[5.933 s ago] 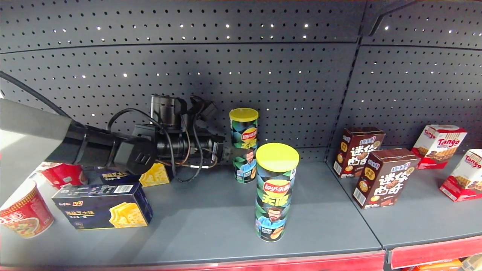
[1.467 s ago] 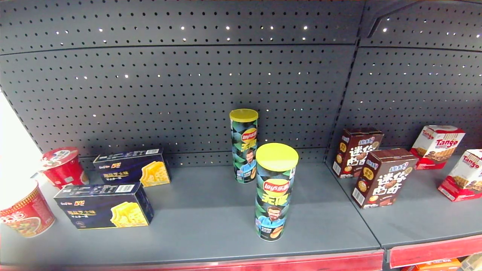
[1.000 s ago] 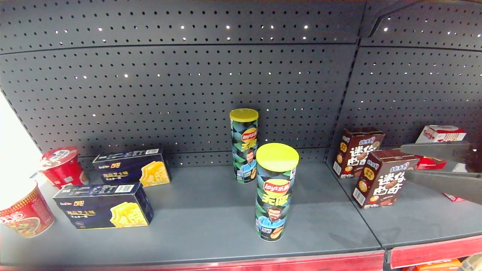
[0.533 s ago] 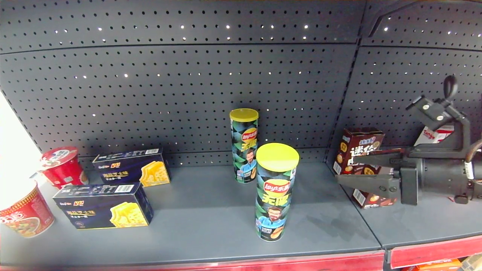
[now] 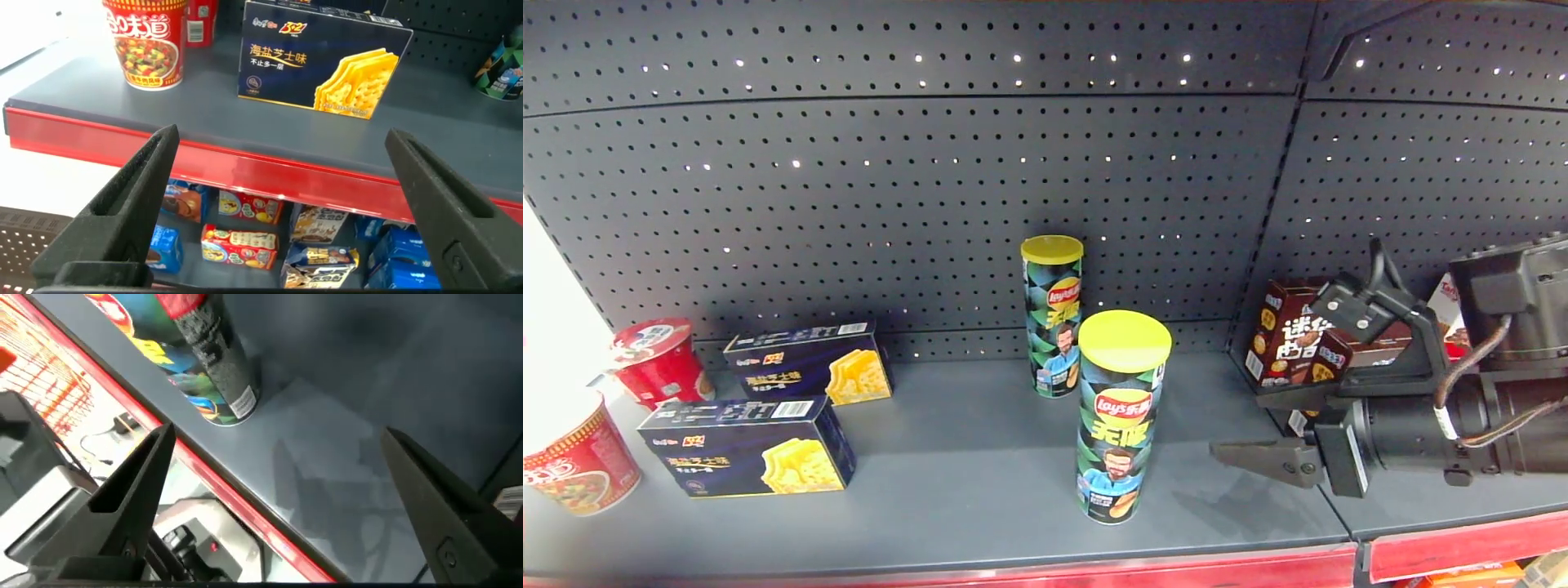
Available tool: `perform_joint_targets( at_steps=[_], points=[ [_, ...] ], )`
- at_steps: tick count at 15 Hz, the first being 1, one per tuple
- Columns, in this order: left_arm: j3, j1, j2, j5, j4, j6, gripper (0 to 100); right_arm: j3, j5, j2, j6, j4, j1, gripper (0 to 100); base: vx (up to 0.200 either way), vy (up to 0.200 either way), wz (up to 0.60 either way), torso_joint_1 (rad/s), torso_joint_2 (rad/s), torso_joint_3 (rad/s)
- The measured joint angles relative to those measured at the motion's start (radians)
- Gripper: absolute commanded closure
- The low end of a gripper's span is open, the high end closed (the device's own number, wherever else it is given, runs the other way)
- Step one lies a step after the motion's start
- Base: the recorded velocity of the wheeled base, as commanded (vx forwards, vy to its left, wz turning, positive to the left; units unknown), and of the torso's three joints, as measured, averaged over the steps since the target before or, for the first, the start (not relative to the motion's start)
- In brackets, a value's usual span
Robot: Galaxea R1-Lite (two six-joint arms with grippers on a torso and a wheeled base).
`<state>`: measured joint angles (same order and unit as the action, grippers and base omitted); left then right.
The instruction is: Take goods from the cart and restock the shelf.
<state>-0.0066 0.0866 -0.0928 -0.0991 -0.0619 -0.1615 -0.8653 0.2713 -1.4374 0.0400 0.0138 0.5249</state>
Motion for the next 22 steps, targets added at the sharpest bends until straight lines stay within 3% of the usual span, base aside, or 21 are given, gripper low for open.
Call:
perform_joint_targets(
  at_steps=[13, 22],
  points=[
    [0.000, 0.000, -0.001, 0.000, -0.001, 0.001, 0, -0.062, -0.011, -0.172, 0.000, 0.014, -0.026, 0, 0.000, 0.000, 0.00, 0.000, 0.00, 0.000],
    [0.000, 0.000, -0.001, 0.000, 0.000, 0.000, 0, -0.157, -0.005, -0.273, 0.001, 0.013, 0.016, 0, 0.000, 0.000, 0.00, 0.000, 0.00, 0.000]
  ],
)
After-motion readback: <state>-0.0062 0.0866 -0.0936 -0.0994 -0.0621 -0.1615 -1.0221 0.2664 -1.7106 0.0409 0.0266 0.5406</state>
